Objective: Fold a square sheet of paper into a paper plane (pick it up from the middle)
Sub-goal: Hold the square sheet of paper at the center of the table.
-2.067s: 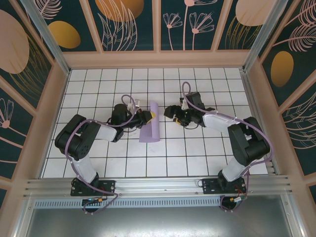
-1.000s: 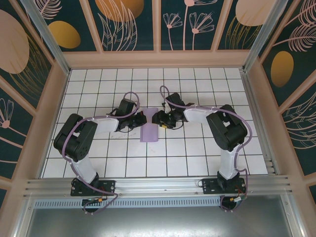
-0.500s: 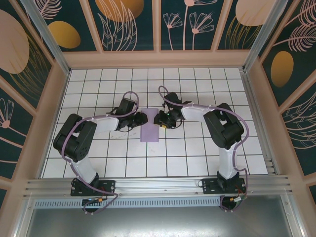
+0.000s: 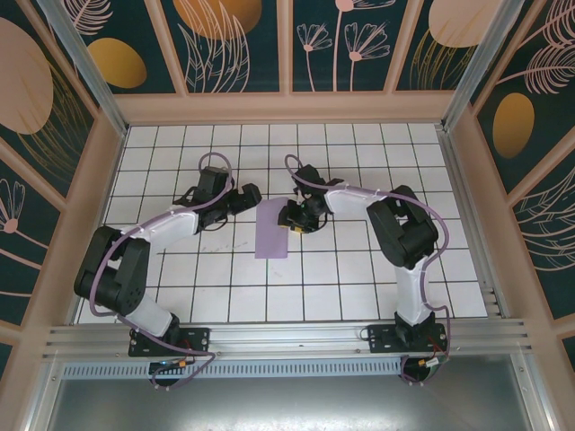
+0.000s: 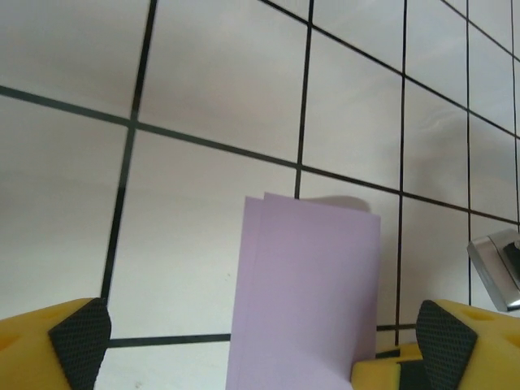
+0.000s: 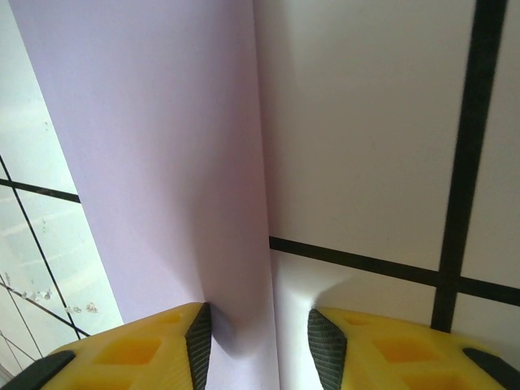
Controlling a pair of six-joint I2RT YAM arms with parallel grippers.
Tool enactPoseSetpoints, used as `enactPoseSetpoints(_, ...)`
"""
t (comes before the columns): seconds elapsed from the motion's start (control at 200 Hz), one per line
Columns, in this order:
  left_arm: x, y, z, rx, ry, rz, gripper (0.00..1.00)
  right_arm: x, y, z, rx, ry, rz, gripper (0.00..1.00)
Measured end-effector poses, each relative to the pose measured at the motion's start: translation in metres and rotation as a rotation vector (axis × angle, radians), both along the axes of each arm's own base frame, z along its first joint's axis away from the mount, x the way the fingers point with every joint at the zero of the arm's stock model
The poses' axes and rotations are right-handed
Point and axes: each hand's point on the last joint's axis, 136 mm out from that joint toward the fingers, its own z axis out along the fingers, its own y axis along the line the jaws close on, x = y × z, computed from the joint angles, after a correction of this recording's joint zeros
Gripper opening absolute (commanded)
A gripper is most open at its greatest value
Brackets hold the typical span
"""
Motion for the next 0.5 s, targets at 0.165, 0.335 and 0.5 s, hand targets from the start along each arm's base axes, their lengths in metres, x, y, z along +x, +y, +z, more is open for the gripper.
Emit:
enactPoseSetpoints(0.165, 0.002, 0.003, 0.000, 0.006, -0.005, 0.012, 0.99, -0.001, 0.001, -0.003, -0.028, 0.017, 0.012, 0.47)
enactPoseSetpoints(0.335, 0.006, 0.005, 0.001, -0.008, -0.015, 0.016, 0.99, -0.002, 0.000, -0.005, -0.054, 0.032, 0.027, 0.47)
enactPoseSetpoints(0.5, 0.011, 0.005, 0.004, -0.019, -0.038, 0.020, 0.99, -0.002, 0.001, -0.006, -0.074, 0.043, 0.038, 0.48)
